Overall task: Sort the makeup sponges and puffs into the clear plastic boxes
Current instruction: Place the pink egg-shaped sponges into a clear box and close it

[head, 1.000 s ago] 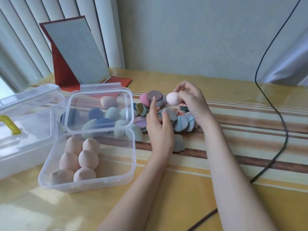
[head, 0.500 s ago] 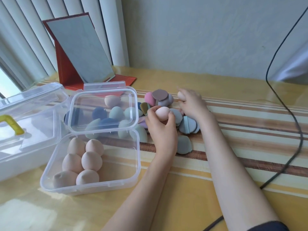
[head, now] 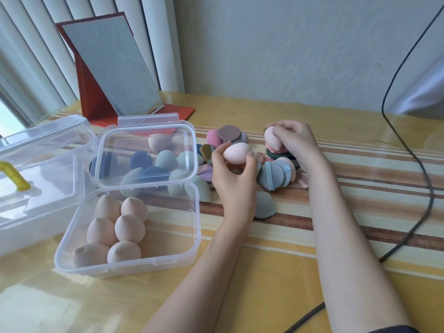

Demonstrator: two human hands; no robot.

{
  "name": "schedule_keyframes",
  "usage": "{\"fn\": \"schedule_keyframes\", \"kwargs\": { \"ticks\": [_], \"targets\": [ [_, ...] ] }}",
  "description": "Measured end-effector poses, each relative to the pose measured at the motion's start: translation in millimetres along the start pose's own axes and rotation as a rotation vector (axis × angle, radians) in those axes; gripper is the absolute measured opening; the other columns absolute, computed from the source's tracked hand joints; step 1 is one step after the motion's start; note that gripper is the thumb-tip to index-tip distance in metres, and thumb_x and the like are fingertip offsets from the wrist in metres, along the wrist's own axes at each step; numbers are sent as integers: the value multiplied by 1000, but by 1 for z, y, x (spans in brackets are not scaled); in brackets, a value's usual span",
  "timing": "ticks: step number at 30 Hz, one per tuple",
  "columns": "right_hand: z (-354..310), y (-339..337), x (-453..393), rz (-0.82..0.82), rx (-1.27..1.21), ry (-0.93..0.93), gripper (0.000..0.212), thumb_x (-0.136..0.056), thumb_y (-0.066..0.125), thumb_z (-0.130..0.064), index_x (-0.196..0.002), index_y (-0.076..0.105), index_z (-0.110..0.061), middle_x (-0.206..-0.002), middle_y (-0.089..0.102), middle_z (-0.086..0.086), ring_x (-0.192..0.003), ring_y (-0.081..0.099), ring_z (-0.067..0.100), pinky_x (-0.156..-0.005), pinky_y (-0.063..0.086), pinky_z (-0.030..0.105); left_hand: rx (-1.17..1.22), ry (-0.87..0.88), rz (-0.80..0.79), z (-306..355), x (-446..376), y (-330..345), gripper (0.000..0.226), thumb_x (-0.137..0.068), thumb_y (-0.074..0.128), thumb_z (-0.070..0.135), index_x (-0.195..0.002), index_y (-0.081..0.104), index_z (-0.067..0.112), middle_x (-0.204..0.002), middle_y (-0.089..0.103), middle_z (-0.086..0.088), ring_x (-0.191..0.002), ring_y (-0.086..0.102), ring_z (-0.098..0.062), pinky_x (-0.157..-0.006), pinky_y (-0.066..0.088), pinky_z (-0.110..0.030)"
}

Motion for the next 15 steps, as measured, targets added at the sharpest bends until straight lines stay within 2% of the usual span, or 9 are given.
{"fn": "schedule_keyframes", "kwargs": {
  "ticks": [3, 6, 9, 12, 14, 15],
  "targets": [
    [-4, -6, 1, -8, -103, 40, 26, -83, 48, -12, -79, 74, -16, -83, 68, 8, -66, 63, 18, -61, 51, 28, 16, 22, -26, 1, 1, -2, 25, -87, 59, 12, -111, 55, 18, -99, 64, -5, -84, 61, -11, -78, 54, -28],
    [-12, -7, 6, -80, -250, 93, 25, -86, 43, -4, -81, 67, -8, -84, 61, 16, -67, 61, 30, -52, 47, 25, 12, 84, -35, 5, 4, -2, 19, -89, 57, 8, -107, 53, 12, -92, 62, 0, -76, 58, -2, -71, 48, -18],
    [-17, -2, 13, -308, -199, 100, 15, -85, 48, -8, -82, 62, -11, -81, 58, 13, -69, 53, 26, -51, 39, 25, -5, 137, -82, 8, 7, 2, 14, -90, 59, 10, -101, 50, 8, -84, 59, 7, -71, 58, 5, -68, 45, -12],
    [-21, 4, 21, -556, -171, 111, 1, -85, 57, -15, -86, 58, -15, -77, 59, 6, -64, 53, 16, -52, 45, 23, -76, 204, -177, 5, 9, 6, 25, -86, 61, 26, -106, 51, 15, -98, 60, 12, -91, 60, -7, -82, 50, -28],
    [-23, 6, 24, -655, -232, 117, 7, -85, 64, -17, -87, 56, -16, -79, 62, 5, -64, 57, 14, -53, 50, 22, -148, 250, -231, 2, 9, 8, 37, -83, 62, 33, -114, 47, 22, -112, 56, 18, -110, 55, -9, -94, 46, -32],
    [-23, 6, 24, -682, -262, 121, 11, -85, 67, -16, -87, 56, -16, -79, 63, 5, -64, 59, 14, -53, 51, 21, -178, 271, -247, 1, 9, 9, 38, -81, 62, 36, -115, 44, 29, -119, 55, 12, -117, 51, -13, -99, 44, -35]
  ]
}}
Point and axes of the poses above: each hand's wrist, its own x-axis away from the middle knuckle, its own y-axis out of the palm, z = x × y, the point moved 2 cm from there along -x, towards the middle knuckle
